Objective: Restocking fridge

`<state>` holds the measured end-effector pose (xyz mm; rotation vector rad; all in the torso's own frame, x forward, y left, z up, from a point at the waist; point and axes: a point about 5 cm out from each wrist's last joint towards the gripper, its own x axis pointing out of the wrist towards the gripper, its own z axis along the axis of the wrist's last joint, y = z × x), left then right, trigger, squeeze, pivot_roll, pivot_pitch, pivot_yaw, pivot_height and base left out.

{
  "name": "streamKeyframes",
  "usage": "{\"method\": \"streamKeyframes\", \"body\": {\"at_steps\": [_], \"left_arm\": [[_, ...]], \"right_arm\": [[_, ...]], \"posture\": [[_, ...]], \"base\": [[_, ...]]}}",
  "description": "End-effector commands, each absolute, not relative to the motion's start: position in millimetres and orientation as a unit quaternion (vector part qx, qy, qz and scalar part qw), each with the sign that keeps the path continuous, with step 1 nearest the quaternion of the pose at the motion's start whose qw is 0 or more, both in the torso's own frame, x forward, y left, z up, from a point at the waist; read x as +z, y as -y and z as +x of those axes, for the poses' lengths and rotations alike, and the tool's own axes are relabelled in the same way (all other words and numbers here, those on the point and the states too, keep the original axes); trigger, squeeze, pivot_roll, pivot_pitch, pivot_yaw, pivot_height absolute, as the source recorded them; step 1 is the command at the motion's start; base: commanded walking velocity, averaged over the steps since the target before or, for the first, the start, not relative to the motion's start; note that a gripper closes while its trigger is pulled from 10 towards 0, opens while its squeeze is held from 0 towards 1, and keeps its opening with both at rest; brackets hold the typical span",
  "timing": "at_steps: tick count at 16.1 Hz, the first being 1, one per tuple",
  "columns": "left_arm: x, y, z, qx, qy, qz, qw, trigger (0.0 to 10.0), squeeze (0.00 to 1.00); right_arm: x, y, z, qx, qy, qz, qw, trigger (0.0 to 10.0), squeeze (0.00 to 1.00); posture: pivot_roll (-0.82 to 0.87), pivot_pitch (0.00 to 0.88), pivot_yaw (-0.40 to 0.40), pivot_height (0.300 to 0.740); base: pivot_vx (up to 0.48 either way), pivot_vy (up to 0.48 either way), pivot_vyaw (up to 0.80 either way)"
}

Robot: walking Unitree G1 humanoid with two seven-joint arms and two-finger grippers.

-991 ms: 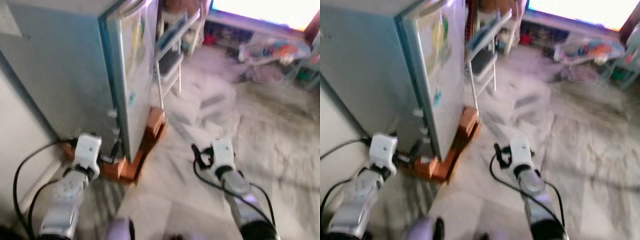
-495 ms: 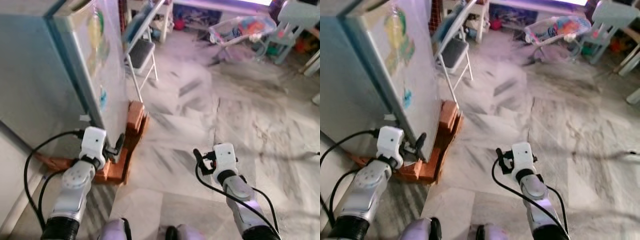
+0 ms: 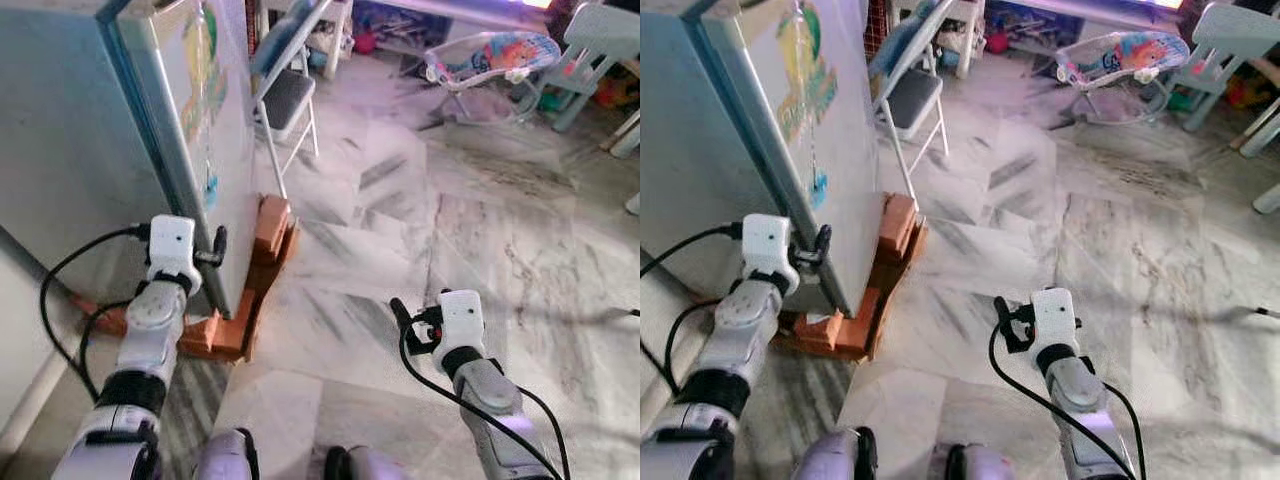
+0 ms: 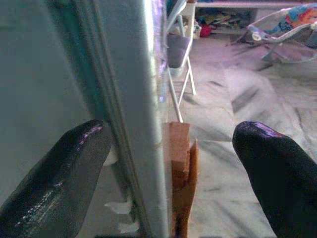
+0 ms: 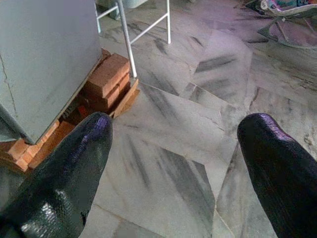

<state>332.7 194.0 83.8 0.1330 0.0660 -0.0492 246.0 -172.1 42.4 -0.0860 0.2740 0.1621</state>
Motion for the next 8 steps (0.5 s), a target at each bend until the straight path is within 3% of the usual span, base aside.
{"method": "streamKeyframes", "body": {"at_steps": [1,8], "left_arm": [[85.4,-190.2,336.3,-0.026,-0.028,0.068,0.997,10.0,0.0],[103.6,-202.3,357.5,0.02,-0.019,0.079,0.997,10.0,0.0]], "right_arm": [[43.7,179.0,243.0,0.072,-0.142,-0.043,0.986,10.0,0.0],[46.9,178.5,232.0,0.079,-0.159,-0.044,0.983,10.0,0.0]], "posture": [[0.01,0.146,-0.106,0.74],[-0.02,0.15,-0.108,0.74]], "base": [[0.0,0.0,0.0],[0.0,0.0,0.0]]}}
